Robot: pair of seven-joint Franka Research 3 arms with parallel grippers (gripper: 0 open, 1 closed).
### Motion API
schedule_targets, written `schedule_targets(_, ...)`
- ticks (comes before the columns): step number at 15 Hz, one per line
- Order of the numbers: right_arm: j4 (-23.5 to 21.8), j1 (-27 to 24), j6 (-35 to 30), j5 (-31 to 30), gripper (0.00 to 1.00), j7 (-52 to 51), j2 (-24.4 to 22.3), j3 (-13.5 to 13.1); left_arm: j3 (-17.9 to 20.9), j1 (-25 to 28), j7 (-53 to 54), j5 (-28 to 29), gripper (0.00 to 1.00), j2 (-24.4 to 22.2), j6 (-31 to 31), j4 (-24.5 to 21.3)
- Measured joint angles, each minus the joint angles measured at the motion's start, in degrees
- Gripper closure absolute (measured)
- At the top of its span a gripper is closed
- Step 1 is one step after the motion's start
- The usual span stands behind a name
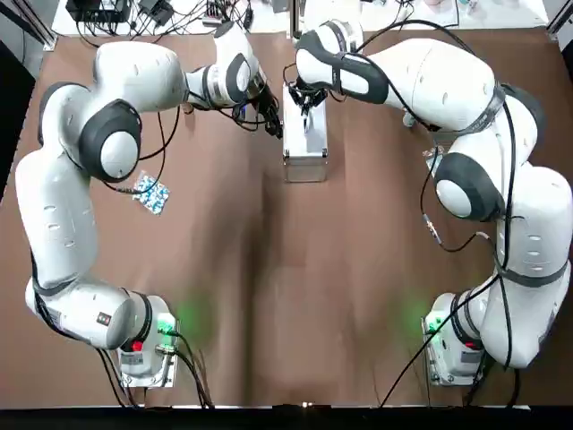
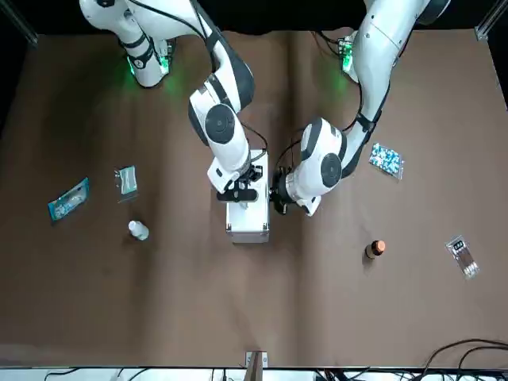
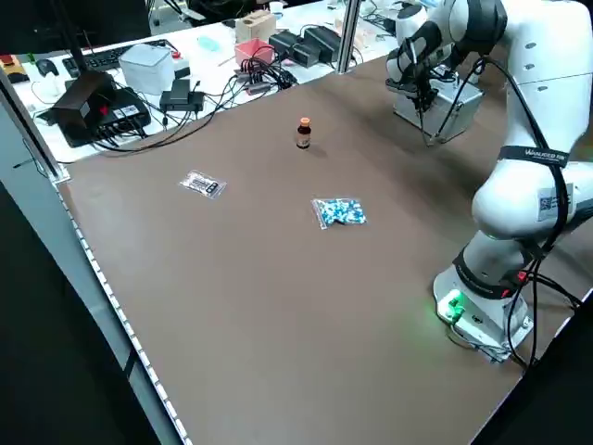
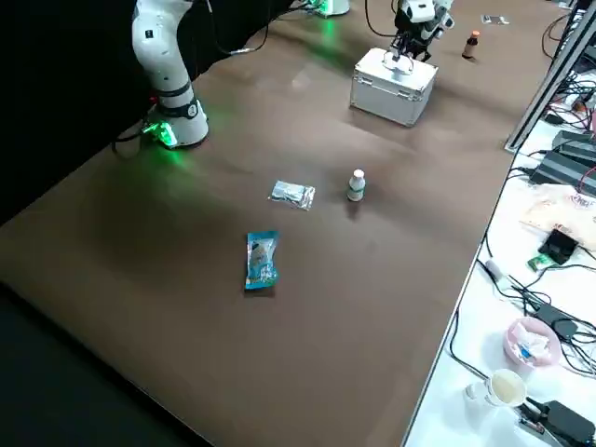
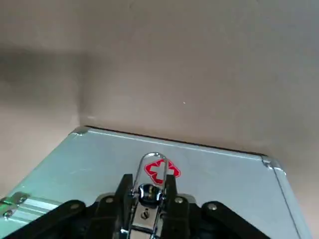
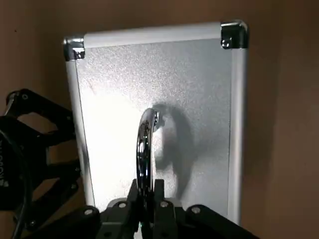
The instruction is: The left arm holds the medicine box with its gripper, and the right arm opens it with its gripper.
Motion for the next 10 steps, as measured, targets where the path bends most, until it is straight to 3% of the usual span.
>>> schedule_targets(6,0.08,-0.92,-0.66,1.03,0.87,-0.56,-0.03,0.13,0.0,-0.01,-0.03,0.0,0.69,-0.01,0.04,0.07)
schedule_targets(10,0.12,-2.71,-1.89,5.25,0.87,-4.34,-0.04,0.25,-0.01,-0.01,-0.03,0.0,0.69,-0.04,0.04,0.07)
